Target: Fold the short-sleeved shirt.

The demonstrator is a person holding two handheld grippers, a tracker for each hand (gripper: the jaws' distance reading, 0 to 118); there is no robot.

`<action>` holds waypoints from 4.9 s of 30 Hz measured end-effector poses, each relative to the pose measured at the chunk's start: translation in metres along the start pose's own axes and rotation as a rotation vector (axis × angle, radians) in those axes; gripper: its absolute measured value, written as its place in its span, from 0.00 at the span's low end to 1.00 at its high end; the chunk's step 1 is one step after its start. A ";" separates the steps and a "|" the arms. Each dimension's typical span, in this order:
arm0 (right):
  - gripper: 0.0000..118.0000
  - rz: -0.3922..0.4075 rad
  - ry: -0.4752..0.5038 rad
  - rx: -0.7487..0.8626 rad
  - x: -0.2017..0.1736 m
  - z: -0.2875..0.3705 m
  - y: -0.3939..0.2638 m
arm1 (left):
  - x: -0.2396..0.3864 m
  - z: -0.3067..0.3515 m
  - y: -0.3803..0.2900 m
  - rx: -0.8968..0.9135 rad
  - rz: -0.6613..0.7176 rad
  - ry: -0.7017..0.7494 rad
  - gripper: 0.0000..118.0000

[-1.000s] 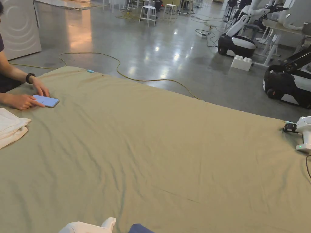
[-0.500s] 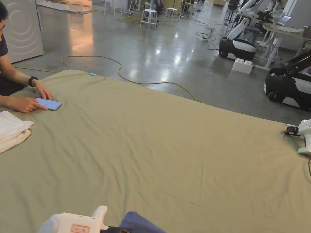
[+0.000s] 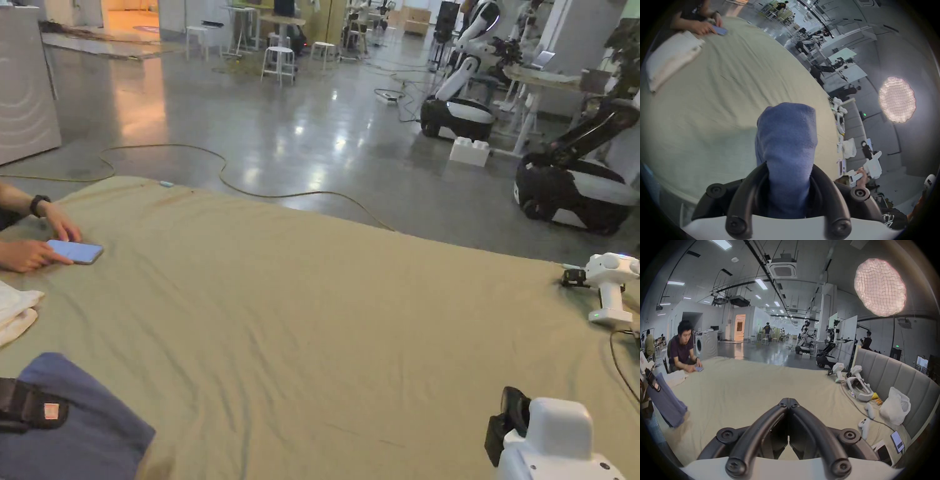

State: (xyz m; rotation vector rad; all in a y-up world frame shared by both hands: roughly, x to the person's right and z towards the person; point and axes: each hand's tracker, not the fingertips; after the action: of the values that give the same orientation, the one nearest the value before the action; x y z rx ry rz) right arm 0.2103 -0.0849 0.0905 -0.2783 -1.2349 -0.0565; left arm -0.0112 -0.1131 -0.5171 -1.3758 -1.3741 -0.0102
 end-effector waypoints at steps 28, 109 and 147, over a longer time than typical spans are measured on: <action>0.00 -0.046 -0.019 -0.024 0.016 -0.005 -0.006 | 0.003 0.057 -0.016 0.269 -0.130 0.945 0.59; 0.60 -0.037 -0.036 0.090 0.003 0.001 -0.005 | 0.286 -0.198 -0.119 0.840 -0.592 0.332 0.53; 0.93 -0.159 -0.184 -0.002 0.016 -0.019 0.007 | 0.270 -0.194 -0.114 0.874 -0.706 0.402 0.64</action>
State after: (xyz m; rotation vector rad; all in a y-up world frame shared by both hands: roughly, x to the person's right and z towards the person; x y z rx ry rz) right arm 0.2348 -0.0808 0.0983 -0.1891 -1.4386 -0.1722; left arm 0.1234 -0.0954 -0.1930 -0.1213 -1.2208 -0.1305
